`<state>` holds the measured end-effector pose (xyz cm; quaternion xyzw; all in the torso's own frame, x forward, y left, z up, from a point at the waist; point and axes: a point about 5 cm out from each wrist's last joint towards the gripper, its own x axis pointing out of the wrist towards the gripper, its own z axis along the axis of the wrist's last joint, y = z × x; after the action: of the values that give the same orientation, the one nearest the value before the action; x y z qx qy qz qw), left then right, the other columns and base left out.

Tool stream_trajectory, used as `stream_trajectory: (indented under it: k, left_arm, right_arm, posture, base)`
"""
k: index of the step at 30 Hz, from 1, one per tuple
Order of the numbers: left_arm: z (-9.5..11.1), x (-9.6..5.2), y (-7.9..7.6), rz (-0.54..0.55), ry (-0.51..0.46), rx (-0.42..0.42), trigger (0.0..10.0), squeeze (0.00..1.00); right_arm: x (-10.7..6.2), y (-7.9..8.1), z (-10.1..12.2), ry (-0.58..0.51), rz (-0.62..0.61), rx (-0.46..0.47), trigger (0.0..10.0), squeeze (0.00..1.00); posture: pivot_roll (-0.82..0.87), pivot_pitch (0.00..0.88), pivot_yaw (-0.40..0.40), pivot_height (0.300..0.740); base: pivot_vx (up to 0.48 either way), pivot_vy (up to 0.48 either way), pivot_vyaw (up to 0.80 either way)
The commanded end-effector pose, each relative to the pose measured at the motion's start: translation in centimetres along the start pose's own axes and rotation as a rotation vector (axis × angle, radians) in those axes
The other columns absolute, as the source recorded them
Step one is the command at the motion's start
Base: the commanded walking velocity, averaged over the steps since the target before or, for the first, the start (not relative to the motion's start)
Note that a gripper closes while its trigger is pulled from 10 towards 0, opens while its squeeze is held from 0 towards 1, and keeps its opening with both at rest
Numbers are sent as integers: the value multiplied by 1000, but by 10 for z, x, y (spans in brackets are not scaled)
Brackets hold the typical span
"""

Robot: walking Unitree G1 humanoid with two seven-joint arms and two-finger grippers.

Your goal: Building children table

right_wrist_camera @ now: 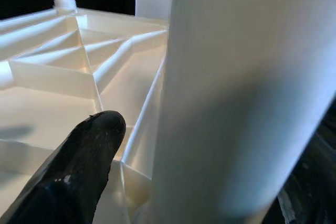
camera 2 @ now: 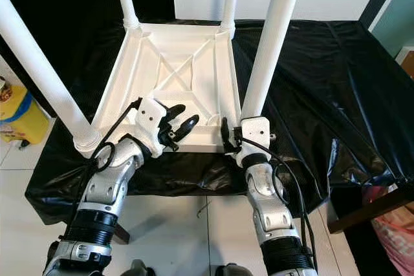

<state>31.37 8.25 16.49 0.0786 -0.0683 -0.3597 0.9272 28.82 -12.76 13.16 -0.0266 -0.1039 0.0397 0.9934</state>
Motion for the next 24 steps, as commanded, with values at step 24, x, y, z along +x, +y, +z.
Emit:
stream_trajectory:
  k: [24]
  left_arm:
    - [-1,-11,25,234,2,0,10000,0]
  right_arm:
    - [-84,-41,-7,57,147,-107,10000,0]
  posture:
    - [-46,77,-9,740]
  base:
    - [0,-48,0]
